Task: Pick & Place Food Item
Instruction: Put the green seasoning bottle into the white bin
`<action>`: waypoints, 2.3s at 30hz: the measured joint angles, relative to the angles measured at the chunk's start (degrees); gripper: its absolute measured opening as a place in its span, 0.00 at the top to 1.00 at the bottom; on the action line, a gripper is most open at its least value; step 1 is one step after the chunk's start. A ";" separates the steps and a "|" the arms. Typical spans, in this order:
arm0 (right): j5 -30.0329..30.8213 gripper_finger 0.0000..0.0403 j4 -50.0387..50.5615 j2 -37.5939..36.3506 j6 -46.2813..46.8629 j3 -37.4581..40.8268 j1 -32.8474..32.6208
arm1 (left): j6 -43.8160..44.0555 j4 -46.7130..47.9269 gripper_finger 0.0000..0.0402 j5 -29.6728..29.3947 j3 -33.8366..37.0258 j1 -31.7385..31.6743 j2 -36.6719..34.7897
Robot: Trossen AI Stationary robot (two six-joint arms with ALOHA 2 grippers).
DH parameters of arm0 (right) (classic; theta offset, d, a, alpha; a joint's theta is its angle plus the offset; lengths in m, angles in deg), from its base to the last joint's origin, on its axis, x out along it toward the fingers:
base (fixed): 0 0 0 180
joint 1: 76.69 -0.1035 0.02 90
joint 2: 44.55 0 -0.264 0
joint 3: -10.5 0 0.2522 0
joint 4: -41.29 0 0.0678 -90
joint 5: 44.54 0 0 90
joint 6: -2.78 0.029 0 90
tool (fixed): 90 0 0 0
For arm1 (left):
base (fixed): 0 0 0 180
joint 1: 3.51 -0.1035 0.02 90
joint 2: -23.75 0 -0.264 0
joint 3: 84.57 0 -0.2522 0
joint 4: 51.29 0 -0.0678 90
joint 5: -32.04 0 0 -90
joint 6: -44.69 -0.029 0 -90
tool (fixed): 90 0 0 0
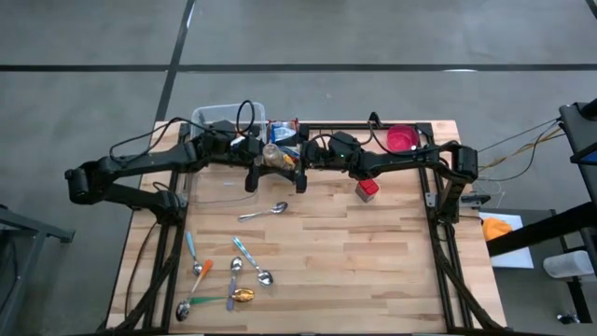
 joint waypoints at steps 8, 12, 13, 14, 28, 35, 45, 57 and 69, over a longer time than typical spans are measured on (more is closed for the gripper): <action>-0.03 0.06 0.38 -0.20 0.27 0.00 0.00 | -0.03 0.01 0.52 0.00 0.00 0.00 0.00; -0.07 0.06 4.25 -2.21 1.90 0.00 0.00 | 0.13 1.16 0.49 -2.15 0.00 -0.01 -0.73; -0.05 0.06 6.15 -3.18 2.15 0.00 0.02 | 0.17 1.61 0.49 -3.97 0.00 -0.02 -1.13; 0.07 0.06 8.21 -4.04 2.40 0.00 0.02 | 0.16 2.26 0.49 -6.06 0.00 -0.02 -1.58; 11.69 0.06 37.71 -14.38 7.05 -0.04 0.02 | 3.20 6.85 0.49 -28.74 0.00 -0.13 -10.55; 17.04 0.06 41.15 -12.72 7.62 -0.02 0.02 | 7.23 10.10 0.52 -50.86 0.00 -0.21 -11.27; 32.27 0.06 51.10 -11.58 12.39 0.00 0.15 | 10.74 12.65 0.49 -55.42 0.00 -0.91 -7.87; 33.14 0.06 54.17 -11.61 15.69 0.02 0.15 | 19.86 15.31 0.47 -61.12 0.00 -8.05 0.39; 33.16 0.06 54.13 -11.61 15.67 0.09 0.15 | 30.60 22.88 0.48 -47.24 0.00 -19.23 2.01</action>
